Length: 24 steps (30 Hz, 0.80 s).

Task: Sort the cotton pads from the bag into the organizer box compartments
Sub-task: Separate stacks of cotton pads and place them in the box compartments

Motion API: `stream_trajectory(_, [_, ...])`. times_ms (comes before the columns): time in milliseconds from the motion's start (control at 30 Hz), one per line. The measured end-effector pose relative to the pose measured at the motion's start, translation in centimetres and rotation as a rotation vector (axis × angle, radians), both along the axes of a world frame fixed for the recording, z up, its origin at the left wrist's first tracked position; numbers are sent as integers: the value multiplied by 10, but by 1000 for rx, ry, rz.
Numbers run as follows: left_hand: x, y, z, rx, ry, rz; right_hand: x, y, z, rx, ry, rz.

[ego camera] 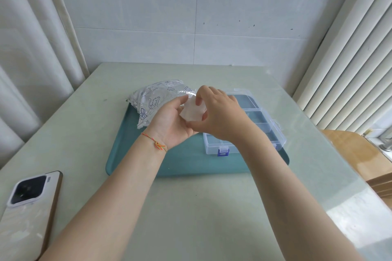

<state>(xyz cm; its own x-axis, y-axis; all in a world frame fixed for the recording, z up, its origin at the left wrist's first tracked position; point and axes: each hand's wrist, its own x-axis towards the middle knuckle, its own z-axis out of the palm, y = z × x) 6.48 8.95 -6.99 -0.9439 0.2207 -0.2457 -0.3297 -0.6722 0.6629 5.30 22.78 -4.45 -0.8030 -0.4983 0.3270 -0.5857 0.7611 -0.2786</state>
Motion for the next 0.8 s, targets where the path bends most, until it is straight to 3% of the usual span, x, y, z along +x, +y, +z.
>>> stream_trajectory(267, [3, 0, 2, -137, 18, -118, 6, -3, 3, 77, -60, 1])
stream_trajectory(500, [0, -2, -1, -266, 25, -111, 4, -3, 3, 98, -2, 32])
stream_trajectory(633, [-1, -5, -1, -302, 37, -108, 1, -3, 1, 67, 38, 87])
stream_trajectory(800, [-2, -8, -4, -343, 76, -138, -3, 0, -2, -7, -49, 155])
